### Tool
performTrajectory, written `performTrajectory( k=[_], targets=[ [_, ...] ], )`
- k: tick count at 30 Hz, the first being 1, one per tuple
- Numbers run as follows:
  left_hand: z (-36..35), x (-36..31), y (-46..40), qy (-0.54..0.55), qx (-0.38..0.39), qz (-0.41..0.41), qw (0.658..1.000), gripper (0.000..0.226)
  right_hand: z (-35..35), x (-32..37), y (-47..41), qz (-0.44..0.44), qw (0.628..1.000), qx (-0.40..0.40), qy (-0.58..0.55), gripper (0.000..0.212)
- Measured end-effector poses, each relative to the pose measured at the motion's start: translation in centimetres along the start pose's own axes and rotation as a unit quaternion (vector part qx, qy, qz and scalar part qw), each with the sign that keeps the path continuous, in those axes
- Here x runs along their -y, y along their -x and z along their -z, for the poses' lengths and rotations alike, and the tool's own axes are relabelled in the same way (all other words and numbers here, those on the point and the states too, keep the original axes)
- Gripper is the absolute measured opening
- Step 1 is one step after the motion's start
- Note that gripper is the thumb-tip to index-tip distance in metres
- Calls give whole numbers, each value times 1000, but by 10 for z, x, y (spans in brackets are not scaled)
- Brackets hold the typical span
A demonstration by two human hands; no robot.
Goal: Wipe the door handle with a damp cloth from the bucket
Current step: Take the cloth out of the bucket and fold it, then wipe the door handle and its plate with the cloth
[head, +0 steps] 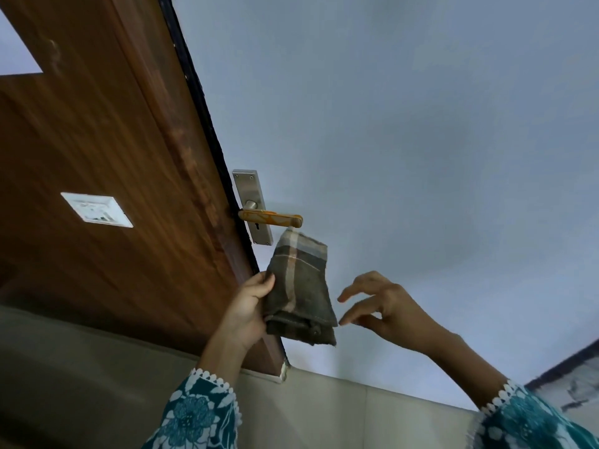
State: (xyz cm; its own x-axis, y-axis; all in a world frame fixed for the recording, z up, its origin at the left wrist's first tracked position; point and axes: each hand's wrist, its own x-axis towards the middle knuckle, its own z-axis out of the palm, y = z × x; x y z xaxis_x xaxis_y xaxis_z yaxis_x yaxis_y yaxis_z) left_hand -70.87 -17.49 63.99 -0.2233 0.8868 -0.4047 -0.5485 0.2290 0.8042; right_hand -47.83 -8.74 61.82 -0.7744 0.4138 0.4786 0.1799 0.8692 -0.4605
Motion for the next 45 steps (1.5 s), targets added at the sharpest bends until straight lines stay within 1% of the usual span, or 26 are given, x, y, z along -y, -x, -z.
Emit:
performTrajectory(
  k=[2,3,4,5,6,7,8,9,12,14,17,20,22,25,27,28,29,31,32,33,35,37,39,40,43,45],
  targets=[
    [-2,1,1,5,18,-23,1000,25,-5,3,3,-137,989,-8,-50,19],
    [-4,2,2,11,30,-35,999,26,-6,9,-1,-249,957,-39,-140,20],
    [-7,3,2,19,44,-42,998,29,-6,17,-9,-351,893,-48,-278,27],
    [-10,5,2,27,58,-45,997,32,-7,22,-15,-414,805,-30,-424,39],
    [-13,6,3,28,72,-47,996,33,-8,27,-21,-434,715,-12,-548,46],
    [-16,8,4,22,83,-52,995,33,-7,31,-26,-427,651,-11,-628,47],
    [-19,8,5,15,89,-59,994,31,-6,34,-32,-408,628,-21,-663,45],
    [-21,9,5,10,86,-68,994,30,-6,37,-38,-396,644,-37,-654,45],
    [-22,6,4,-28,25,-106,994,24,-3,43,-50,-417,806,-105,-407,61],
    [-21,4,2,-56,-5,-128,990,34,-1,42,-52,-380,876,-125,-268,71],
    [-20,6,1,-82,6,-160,984,64,-1,39,-52,-305,932,-100,-171,75],
    [-20,8,-3,-234,13,-227,945,79,3,36,-54,-269,958,-7,-103,81],
    [-21,7,-5,-382,-20,-282,880,77,6,31,-54,-249,966,62,-28,82],
    [-30,8,-3,-524,-114,-374,756,60,6,25,-52,-221,972,38,74,56],
    [-34,6,-1,-541,-141,-415,718,39,11,20,-53,-208,973,14,96,36],
    [-32,5,-3,-539,-139,-421,716,33,15,15,-54,-208,975,7,82,32],
    [-30,3,-6,-524,-122,-409,737,31,21,10,-55,-216,976,4,31,30],
    [-25,0,-12,-432,-52,-325,840,32,31,3,-56,-246,950,14,-190,30],
    [-26,-1,-13,-365,-19,-274,889,33,32,1,-56,-240,910,32,-337,38],
    [-28,0,-15,-299,-4,-238,924,37,31,0,-56,-227,850,50,-473,48],
    [-32,4,-18,-214,-14,-213,953,38,19,-1,-56,-230,723,59,-648,73],
    [-31,5,-21,-208,-45,-223,951,36,8,-3,-60,-267,654,49,-706,89],
    [-22,3,-27,-237,-55,-232,942,33,-1,-3,-67,-276,647,37,-709,85],
    [-17,0,-32,-252,-55,-237,937,30,-5,0,-72,-270,663,39,-697,76],
    [-11,-8,-49,-300,-93,-263,912,18,-20,15,-89,-241,771,45,-588,43],
    [-8,-14,-60,-299,-112,-274,907,16,-38,23,-99,-238,839,-5,-490,47]
  ],
)
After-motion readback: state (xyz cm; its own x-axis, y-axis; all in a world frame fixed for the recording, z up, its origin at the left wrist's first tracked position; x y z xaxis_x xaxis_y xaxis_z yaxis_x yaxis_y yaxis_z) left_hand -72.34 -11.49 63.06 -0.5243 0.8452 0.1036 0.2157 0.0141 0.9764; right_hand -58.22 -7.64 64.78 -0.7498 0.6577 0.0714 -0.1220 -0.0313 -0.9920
